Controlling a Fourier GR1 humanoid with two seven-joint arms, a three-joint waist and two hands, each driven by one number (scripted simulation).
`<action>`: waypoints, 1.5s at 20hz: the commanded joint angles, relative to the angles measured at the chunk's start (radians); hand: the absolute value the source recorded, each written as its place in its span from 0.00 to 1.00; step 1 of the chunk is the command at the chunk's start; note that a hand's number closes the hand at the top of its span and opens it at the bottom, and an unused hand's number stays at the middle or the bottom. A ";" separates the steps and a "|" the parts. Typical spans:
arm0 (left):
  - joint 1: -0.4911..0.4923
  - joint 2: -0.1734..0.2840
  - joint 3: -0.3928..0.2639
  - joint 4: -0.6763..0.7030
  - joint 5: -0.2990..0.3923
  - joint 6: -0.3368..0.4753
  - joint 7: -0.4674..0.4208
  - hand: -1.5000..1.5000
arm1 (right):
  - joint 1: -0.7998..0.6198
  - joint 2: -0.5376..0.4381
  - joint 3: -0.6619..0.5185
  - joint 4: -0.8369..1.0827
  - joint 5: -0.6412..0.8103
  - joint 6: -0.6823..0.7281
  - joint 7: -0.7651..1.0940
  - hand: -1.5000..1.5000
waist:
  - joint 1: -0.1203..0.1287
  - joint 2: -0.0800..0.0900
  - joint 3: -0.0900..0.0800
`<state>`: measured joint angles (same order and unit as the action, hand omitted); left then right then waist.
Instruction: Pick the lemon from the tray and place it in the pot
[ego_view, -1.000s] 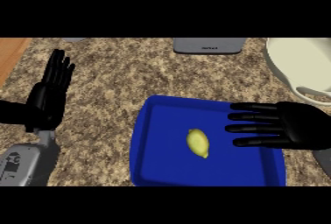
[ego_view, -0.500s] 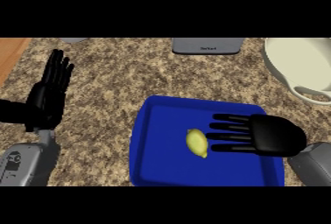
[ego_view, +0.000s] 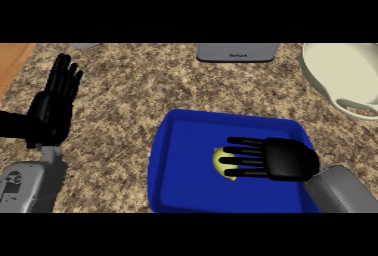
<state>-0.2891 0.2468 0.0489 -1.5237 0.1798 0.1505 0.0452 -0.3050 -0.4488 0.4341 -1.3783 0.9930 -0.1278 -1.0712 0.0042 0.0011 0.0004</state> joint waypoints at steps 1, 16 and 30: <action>-0.053 0.006 0.019 0.018 0.001 0.000 0.039 0.50 | 0.003 -0.001 -0.017 0.014 -0.003 -0.060 -0.137 0.00 | -0.004 0.000 0.000; 0.011 -0.041 0.024 -0.023 -0.039 -0.024 0.011 0.50 | -0.026 0.211 -0.025 0.134 0.187 -0.122 0.009 0.00 | -0.003 -0.001 0.000; 0.022 -0.036 0.056 0.004 -0.029 -0.058 -0.026 0.50 | -0.112 0.306 0.060 0.358 0.303 -0.299 -0.064 1.00 | 0.010 0.005 0.000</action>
<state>-0.2639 0.2101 0.0900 -1.5592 0.1460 0.1050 0.0530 -0.3916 -0.1933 0.4739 -1.1303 1.2830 -0.3047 -1.0376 0.0051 -0.0151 -0.0174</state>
